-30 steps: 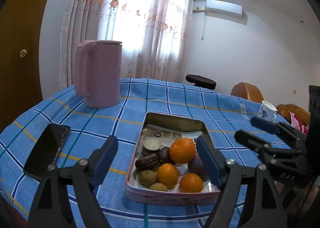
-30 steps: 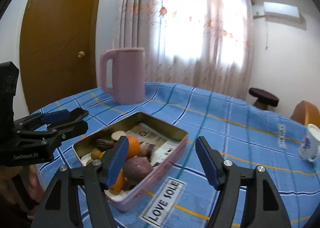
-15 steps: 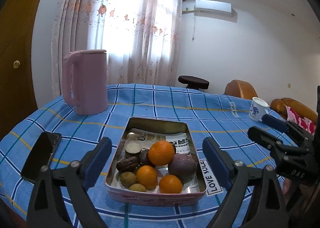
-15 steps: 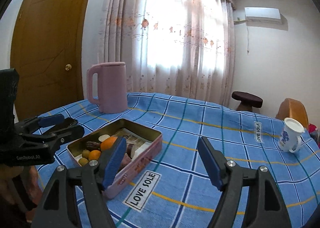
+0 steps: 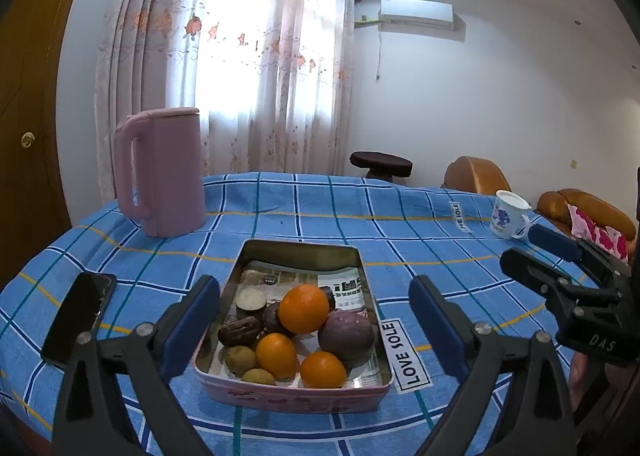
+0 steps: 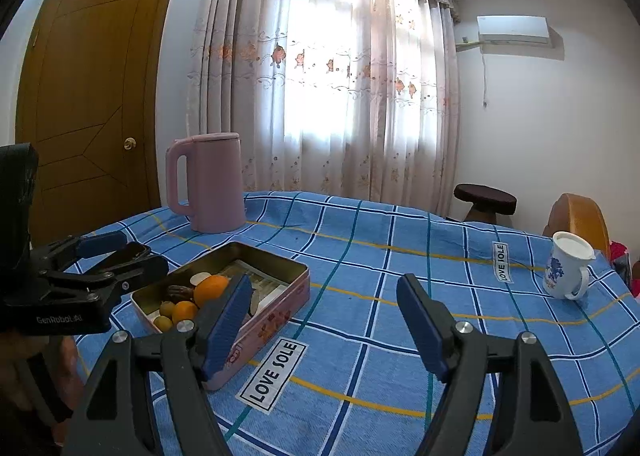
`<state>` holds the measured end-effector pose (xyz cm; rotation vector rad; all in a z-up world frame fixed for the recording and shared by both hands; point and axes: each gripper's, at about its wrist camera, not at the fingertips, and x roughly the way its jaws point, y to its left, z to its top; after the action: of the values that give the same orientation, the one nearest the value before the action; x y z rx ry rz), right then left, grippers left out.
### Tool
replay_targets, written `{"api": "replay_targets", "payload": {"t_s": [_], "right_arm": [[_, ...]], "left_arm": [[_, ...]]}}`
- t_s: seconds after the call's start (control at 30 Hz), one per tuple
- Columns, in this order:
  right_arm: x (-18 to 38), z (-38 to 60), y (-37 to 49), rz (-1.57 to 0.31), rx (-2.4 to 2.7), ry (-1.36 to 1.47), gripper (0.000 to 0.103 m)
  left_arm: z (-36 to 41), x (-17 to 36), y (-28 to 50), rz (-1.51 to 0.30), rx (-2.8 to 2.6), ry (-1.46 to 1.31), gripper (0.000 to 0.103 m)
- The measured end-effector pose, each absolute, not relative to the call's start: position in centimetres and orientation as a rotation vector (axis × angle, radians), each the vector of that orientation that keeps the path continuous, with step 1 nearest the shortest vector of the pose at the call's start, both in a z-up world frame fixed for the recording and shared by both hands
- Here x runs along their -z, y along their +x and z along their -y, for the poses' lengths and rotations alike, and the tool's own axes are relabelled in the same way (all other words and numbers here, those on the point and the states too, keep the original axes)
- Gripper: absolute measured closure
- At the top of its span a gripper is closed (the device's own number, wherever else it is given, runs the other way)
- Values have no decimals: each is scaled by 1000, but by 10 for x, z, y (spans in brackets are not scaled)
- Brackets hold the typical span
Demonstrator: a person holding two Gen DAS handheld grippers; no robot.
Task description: Organize fruits
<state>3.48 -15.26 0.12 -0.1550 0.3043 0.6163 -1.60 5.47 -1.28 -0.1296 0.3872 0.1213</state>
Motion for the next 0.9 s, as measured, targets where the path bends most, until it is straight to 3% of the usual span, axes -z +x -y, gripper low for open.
{"api": "replay_targets", "payload": {"t_s": [0.9], "right_arm": [[-6,168,25,-259,-574,-154,26]], "left_arm": [[-38,2,-21,-359,-117,-88,0]]}}
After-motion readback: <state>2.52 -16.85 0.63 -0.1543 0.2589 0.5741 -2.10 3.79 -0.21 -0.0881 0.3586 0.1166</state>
